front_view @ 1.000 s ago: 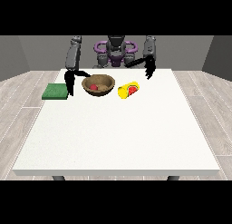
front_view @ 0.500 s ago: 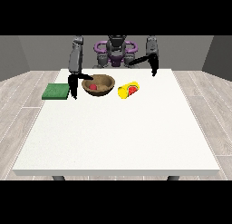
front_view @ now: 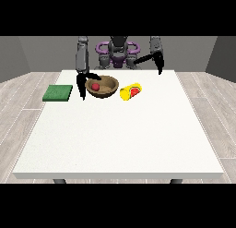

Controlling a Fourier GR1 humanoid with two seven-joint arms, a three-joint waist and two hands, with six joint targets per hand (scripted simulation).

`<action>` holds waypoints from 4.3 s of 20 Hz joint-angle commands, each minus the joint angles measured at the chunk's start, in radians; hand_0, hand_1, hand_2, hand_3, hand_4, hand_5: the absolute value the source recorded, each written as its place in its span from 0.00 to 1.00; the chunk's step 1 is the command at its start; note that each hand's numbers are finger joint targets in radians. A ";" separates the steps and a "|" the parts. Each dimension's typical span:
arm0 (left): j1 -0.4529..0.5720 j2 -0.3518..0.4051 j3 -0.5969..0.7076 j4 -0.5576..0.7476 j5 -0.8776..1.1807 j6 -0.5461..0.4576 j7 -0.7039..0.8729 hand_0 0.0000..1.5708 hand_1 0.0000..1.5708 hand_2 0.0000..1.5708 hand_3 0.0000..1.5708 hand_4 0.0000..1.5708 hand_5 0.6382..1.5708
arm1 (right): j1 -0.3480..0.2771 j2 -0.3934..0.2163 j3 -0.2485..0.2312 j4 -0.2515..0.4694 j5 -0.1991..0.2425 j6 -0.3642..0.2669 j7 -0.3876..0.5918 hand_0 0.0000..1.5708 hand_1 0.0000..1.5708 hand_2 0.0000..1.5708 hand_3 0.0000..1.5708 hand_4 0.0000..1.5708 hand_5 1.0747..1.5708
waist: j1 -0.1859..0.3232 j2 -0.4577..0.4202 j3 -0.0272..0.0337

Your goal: Pick the cup and pour the ball into the bowl, then pick the bowl and place it on the pad

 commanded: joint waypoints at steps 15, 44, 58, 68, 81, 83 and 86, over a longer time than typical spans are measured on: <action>0.004 0.083 0.065 -0.018 0.080 -0.101 0.035 0.00 0.00 0.00 0.00 0.00 1.00 | -0.028 -0.048 0.067 0.091 0.116 -0.254 0.238 1.00 1.00 1.00 1.00 0.65 0.97 | 0.025 -0.040 0.0071; 0.009 0.006 0.019 -0.069 -0.006 0.111 -0.134 0.00 0.00 0.00 0.00 0.00 0.99 | -0.103 -0.504 -0.177 0.103 -0.111 0.173 0.341 1.00 1.00 1.00 0.87 0.66 0.98 | -0.054 0.201 0.0093; 0.069 0.020 -0.054 -0.399 -0.053 0.104 -0.015 0.00 0.00 0.00 0.00 0.00 0.99 | -0.154 -0.706 -0.201 0.250 -0.052 0.259 0.154 1.00 1.00 1.00 0.22 0.65 1.00 | -0.032 0.366 0.0101; 0.076 0.025 -0.037 -0.433 -0.011 0.062 0.065 0.00 0.00 0.00 0.00 0.00 1.00 | -0.196 -0.722 -0.225 0.305 -0.093 0.289 0.262 1.00 1.00 1.00 0.17 0.47 1.00 | -0.043 0.291 0.0087; 0.133 0.041 -0.039 -0.512 -0.012 0.050 0.068 0.00 0.00 0.00 0.00 0.00 0.99 | -0.112 -0.822 -0.157 0.325 0.014 0.210 0.248 1.00 1.00 0.95 0.73 0.00 0.97 | -0.041 0.316 0.0094; 0.154 0.043 -0.035 -0.555 0.001 0.043 0.080 0.00 0.00 0.00 0.00 0.00 0.99 | -0.093 -0.829 -0.147 0.323 0.029 0.223 0.205 0.48 0.48 0.30 0.47 0.00 0.89 | -0.049 0.328 0.0097; 0.146 0.023 -0.064 -0.558 -0.032 0.058 0.111 0.00 0.00 0.00 0.00 0.00 0.99 | -0.151 -0.823 -0.142 0.316 0.037 0.165 0.245 0.00 0.00 0.27 0.21 0.00 0.82 | -0.037 0.320 0.0089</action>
